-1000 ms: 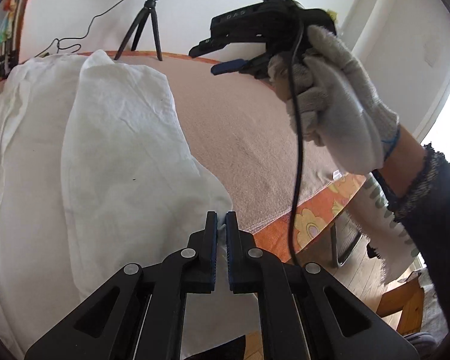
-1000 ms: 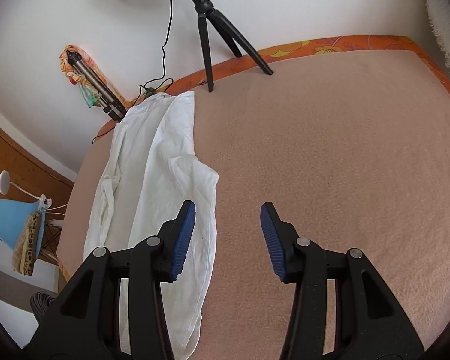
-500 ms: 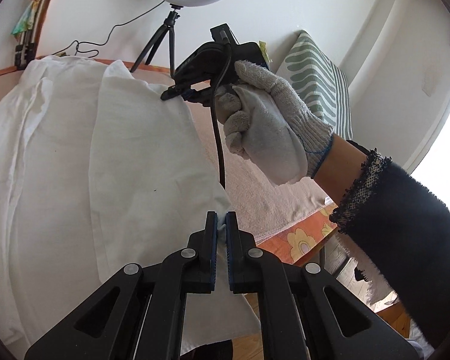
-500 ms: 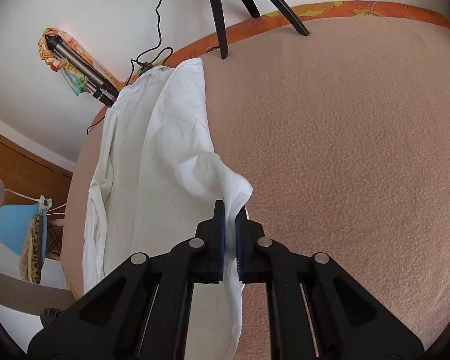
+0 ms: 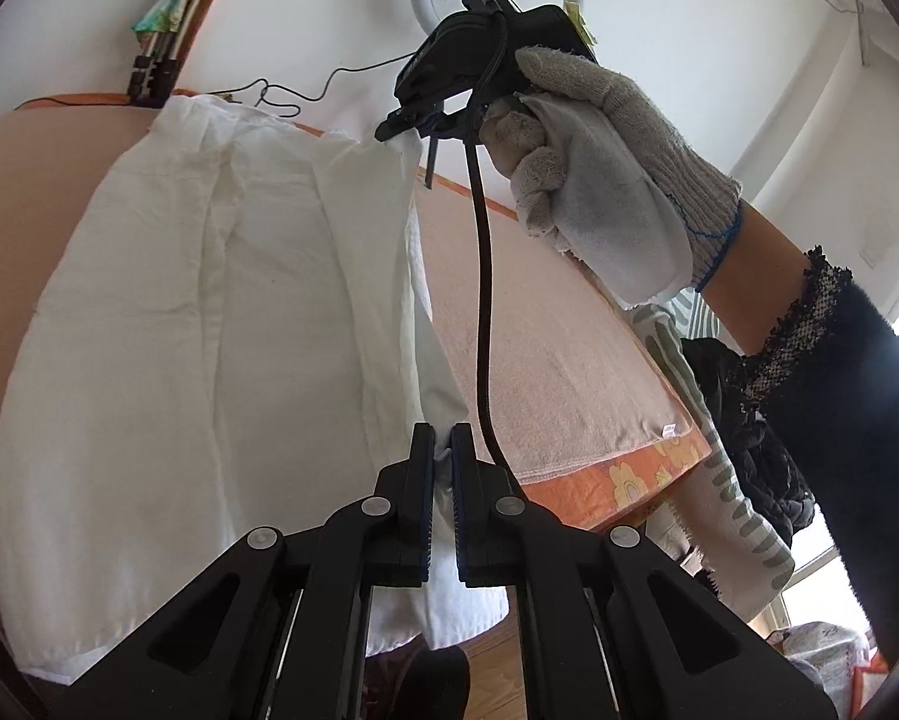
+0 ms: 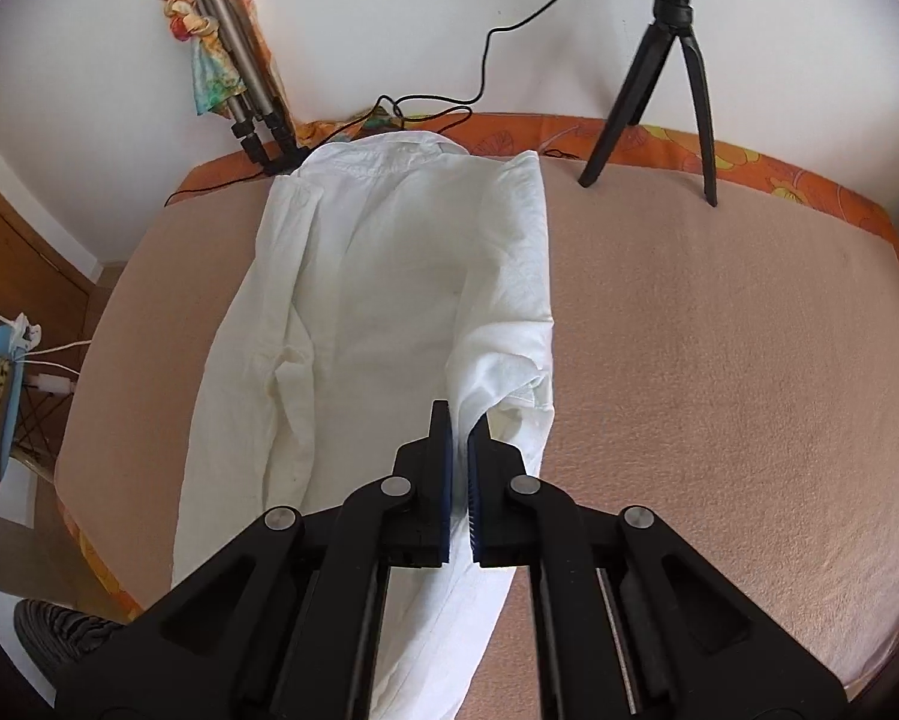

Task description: Fold small clothes

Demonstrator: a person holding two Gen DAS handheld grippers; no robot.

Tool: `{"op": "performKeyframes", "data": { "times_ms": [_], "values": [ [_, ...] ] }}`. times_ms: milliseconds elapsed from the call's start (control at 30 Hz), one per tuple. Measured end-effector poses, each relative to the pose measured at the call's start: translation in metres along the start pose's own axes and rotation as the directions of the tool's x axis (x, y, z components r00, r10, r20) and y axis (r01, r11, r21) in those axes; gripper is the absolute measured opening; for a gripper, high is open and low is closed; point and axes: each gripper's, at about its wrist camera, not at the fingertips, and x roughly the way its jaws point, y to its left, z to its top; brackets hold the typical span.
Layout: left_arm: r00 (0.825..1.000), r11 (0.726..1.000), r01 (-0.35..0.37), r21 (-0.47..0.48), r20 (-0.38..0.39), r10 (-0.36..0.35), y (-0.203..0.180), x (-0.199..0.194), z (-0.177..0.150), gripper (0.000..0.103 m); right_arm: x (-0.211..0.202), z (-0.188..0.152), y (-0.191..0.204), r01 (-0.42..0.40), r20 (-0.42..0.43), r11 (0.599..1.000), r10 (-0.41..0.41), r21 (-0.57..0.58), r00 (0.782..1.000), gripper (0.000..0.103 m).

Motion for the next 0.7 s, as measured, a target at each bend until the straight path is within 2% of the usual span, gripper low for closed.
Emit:
{"op": "performKeyframes", "data": {
  "times_ms": [300, 433, 500, 533, 600, 633, 667, 700],
  "values": [
    [0.999, 0.996, -0.032, -0.085, -0.001, 0.032, 0.039, -0.019, -0.015, 0.004, 0.051, 0.013, 0.104, 0.055, -0.086, 0.985, -0.07, -0.166, 0.994, 0.005],
    [0.999, 0.995, -0.04, -0.091, -0.016, 0.039, 0.049, -0.021, -0.018, 0.004, 0.076, 0.009, 0.128, 0.062, -0.117, 0.977, -0.088, -0.205, 0.989, 0.005],
    [0.999, 0.995, -0.035, -0.098, -0.038, 0.031, 0.053, -0.019, -0.018, 0.004, 0.09, 0.008, 0.133, 0.04, -0.166, 0.977, -0.076, -0.211, 0.983, 0.005],
    [0.998, 0.994, -0.033, -0.105, -0.049, 0.028, 0.055, -0.02, -0.018, 0.005, 0.091, 0.008, 0.134, 0.044, -0.164, 0.974, -0.082, -0.222, 0.983, 0.007],
    [0.996, 0.992, -0.051, -0.113, -0.072, 0.043, 0.056, -0.022, -0.017, 0.012, 0.082, 0.008, 0.132, 0.029, -0.15, 0.976, -0.063, -0.218, 0.987, 0.021],
    [0.996, 0.993, -0.046, -0.109, -0.076, 0.037, 0.056, -0.025, -0.016, 0.013, 0.072, 0.007, 0.127, -0.005, -0.14, 0.98, -0.023, -0.199, 0.99, 0.037],
    [0.997, 0.994, -0.042, -0.097, -0.07, 0.035, 0.054, -0.03, -0.016, 0.013, 0.057, 0.007, 0.122, -0.038, -0.114, 0.983, 0.017, -0.18, 0.993, 0.048],
    [0.997, 0.996, -0.045, -0.071, -0.068, 0.041, 0.051, -0.035, -0.015, 0.014, 0.039, 0.006, 0.114, -0.056, -0.075, 0.985, 0.044, -0.165, 0.996, 0.05]
  ]
}}
